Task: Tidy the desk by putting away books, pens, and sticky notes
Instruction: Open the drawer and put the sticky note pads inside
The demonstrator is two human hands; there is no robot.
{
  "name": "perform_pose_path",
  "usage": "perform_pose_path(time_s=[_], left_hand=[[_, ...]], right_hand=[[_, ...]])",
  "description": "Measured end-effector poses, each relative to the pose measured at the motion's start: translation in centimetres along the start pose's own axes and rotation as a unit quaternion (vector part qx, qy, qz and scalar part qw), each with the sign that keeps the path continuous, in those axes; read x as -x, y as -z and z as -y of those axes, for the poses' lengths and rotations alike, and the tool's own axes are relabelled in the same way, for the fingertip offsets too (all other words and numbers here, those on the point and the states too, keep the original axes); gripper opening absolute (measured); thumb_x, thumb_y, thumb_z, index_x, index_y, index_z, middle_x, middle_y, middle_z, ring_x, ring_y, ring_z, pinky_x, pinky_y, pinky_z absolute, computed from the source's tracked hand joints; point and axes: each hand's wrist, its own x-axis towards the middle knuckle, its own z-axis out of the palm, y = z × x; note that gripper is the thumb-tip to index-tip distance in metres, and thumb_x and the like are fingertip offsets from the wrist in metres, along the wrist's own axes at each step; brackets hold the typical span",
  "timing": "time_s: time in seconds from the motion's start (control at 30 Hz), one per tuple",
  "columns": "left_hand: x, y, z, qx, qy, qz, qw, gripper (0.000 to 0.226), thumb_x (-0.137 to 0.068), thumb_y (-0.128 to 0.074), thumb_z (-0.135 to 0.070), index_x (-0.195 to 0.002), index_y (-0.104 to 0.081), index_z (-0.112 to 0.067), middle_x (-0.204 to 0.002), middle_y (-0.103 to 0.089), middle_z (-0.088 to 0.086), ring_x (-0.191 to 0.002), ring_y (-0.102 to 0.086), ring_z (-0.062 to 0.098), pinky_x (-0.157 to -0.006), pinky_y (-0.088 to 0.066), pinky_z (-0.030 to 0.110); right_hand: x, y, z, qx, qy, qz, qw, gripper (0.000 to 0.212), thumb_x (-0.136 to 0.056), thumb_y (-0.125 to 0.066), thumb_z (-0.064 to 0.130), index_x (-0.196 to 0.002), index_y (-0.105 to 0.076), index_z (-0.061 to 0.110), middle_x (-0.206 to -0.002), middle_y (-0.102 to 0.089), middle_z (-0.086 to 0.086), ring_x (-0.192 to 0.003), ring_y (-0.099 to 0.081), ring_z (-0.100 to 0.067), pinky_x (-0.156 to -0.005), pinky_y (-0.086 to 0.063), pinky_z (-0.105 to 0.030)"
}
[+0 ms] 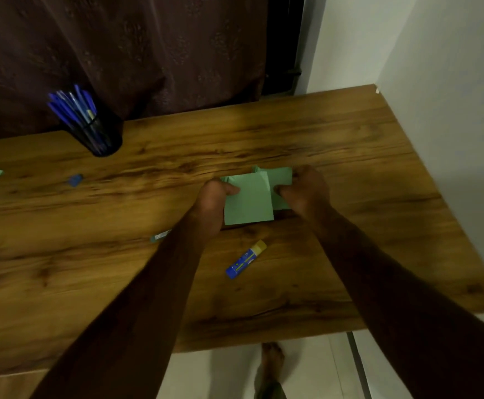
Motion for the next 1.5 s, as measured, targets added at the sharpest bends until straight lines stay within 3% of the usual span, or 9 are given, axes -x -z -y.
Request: perform_pose_path(time_s=[0.1,0.27,0.6,0.73,0.87,1.1,1.27,1.4,1.5], left_hand=[[1.6,-0.4,-0.3,0.023,0.001,-0.008,1.0,0.036,-0.081,-0.06,-0.007,-0.117,-0.059,-0.007,-0.118,-0.065,0.019,-0.11,-0.062,0.04,-0.1,-0.047,0.057],[2.9,0.1,0.2,0.084,-0.014,0.011,0.996,0.04,-0.082,-0.055,-0.011,-0.121,-0.061,-0.008,-0.116,-0.068,0.017,-0.108,-0.065,0.038,-0.099,-0.049,0.054],[7.8,8.8,0.5,0.107,-0.09,0.013,0.99,0.03,-0.084,-0.05,-0.008,-0.11,-0.065,-0.011,-0.108,-0.071,0.015,-0.105,-0.066,0.038,-0.097,-0.05,0.055],[10.4,13.7,1.4,0.086,-0.117,-0.006,0.989,0.039,-0.083,-0.051,-0.006,-0.121,-0.061,-0.005,-0.115,-0.069,0.018,-0.106,-0.065,0.039,-0.094,-0.051,0.052],[13.3,19.6,3.4,0.07,-0.152,-0.016,0.986,0.026,-0.084,-0.051,-0.003,-0.106,-0.063,-0.008,-0.099,-0.071,0.012,-0.089,-0.067,0.032,-0.075,-0.054,0.038],[19.6,31.3,10.2,0.066,-0.183,-0.011,0.981,0.028,-0.082,-0.053,0.001,-0.108,-0.062,-0.005,-0.102,-0.07,0.017,-0.095,-0.067,0.039,-0.087,-0.054,0.052],[23.1,38.2,15.3,0.059,-0.173,-0.009,0.983,0.024,-0.083,-0.051,0.005,-0.102,-0.063,-0.003,-0.099,-0.069,0.018,-0.09,-0.065,0.037,-0.078,-0.054,0.043],[24.6,42.9,18.9,0.038,-0.147,-0.047,0.987,0.019,-0.081,-0.055,0.003,-0.091,-0.064,-0.011,-0.091,-0.069,0.013,-0.088,-0.066,0.034,-0.072,-0.052,0.038],[25.3,45.4,22.1,0.014,-0.121,-0.062,0.991,0.028,-0.078,-0.059,-0.002,-0.106,-0.066,-0.006,-0.099,-0.07,0.017,-0.092,-0.068,0.037,-0.073,-0.052,0.038]], right_hand=[[0.3,-0.2,0.5,-0.084,-0.018,0.039,0.996,0.041,-0.078,-0.078,0.017,-0.118,-0.07,0.02,-0.113,-0.072,-0.003,-0.103,-0.068,-0.022,-0.085,-0.059,-0.04],[1.8,-0.3,1.9,-0.219,-0.012,0.064,0.973,0.047,-0.084,-0.065,-0.001,-0.128,-0.059,0.015,-0.115,-0.066,-0.001,-0.091,-0.063,-0.013,-0.058,-0.05,-0.024],[7.5,-3.1,6.0,-0.253,0.058,0.177,0.949,0.035,-0.083,-0.074,0.012,-0.116,-0.068,0.022,-0.11,-0.073,-0.001,-0.103,-0.068,-0.025,-0.094,-0.054,-0.053],[11.4,-5.0,8.6,-0.272,0.078,0.18,0.942,0.036,-0.084,-0.074,0.012,-0.117,-0.066,0.02,-0.112,-0.072,-0.002,-0.105,-0.066,-0.026,-0.093,-0.055,-0.049],[17.1,-7.6,11.0,-0.298,0.07,0.212,0.928,0.034,-0.082,-0.075,0.007,-0.11,-0.063,0.023,-0.11,-0.07,-0.004,-0.102,-0.066,-0.028,-0.08,-0.057,-0.043],[29.7,-15.0,12.2,-0.301,0.087,0.25,0.916,0.03,-0.087,-0.065,0.0,-0.108,-0.064,0.021,-0.108,-0.071,-0.005,-0.099,-0.067,-0.027,-0.08,-0.056,-0.045],[36.9,-20.0,12.2,-0.296,0.076,0.279,0.91,0.031,-0.084,-0.063,-0.005,-0.098,-0.064,0.023,-0.103,-0.071,-0.006,-0.094,-0.068,-0.027,-0.076,-0.057,-0.046],[40.5,-23.6,11.8,-0.208,0.086,0.313,0.923,0.026,-0.082,-0.069,-0.002,-0.099,-0.061,0.016,-0.1,-0.068,-0.009,-0.091,-0.068,-0.029,-0.068,-0.056,-0.041],[42.1,-25.9,11.4,-0.115,0.104,0.338,0.928,0.035,-0.079,-0.075,-0.005,-0.104,-0.062,0.015,-0.108,-0.069,-0.01,-0.097,-0.069,-0.03,-0.075,-0.059,-0.045]])
